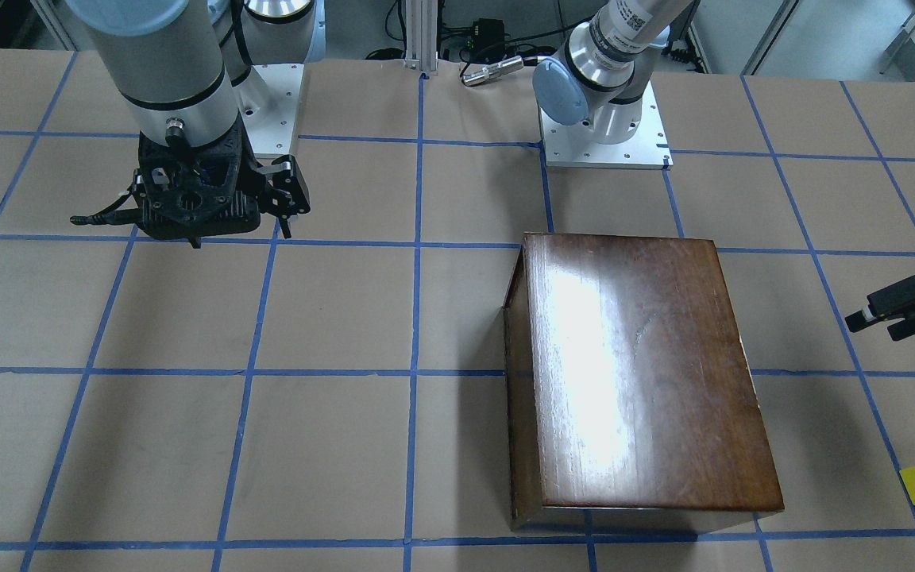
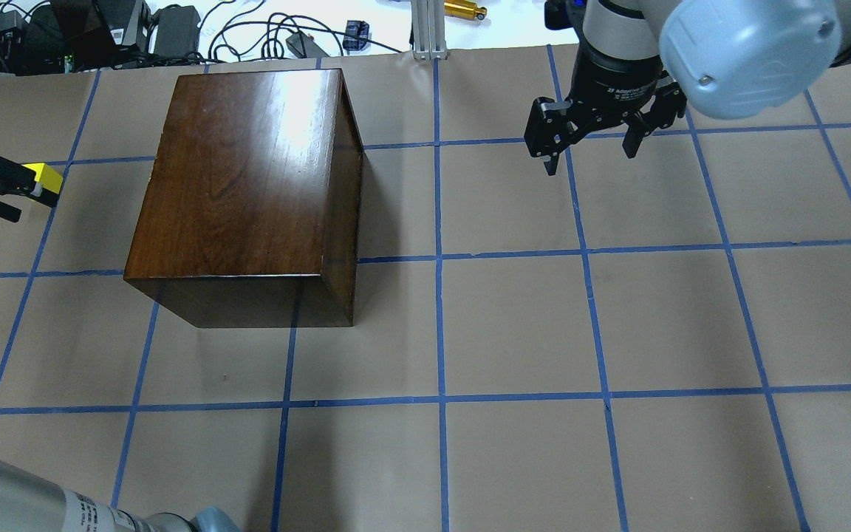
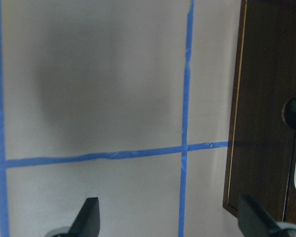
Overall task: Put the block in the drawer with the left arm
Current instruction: 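Lower the left gripper beside the cabinet to the white drawer handle, then hook the left gripper onto the white drawer handle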
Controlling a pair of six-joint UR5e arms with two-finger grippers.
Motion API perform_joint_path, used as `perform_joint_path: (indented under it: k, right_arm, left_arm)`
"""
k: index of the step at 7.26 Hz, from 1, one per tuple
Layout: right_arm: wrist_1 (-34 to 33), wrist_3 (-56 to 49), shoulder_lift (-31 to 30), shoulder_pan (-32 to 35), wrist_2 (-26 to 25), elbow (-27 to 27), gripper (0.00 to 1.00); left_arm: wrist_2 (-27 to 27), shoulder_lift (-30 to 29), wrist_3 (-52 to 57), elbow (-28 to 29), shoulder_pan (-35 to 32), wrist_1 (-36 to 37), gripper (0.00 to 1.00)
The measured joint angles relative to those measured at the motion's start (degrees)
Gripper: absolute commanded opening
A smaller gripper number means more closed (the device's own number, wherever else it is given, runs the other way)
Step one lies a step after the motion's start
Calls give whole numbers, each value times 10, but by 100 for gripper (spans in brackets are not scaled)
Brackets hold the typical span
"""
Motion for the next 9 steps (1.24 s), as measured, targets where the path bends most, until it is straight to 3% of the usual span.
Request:
perform_joint_path:
  k: [5, 9]
  right_arm:
    - [0, 0, 0, 0, 0, 0, 100]
    - [0, 0, 0, 0, 0, 0, 100]
  left_arm:
    - [-29, -22, 0, 7, -80, -2, 100]
    - [-31, -40, -1, 5, -92, 1, 100]
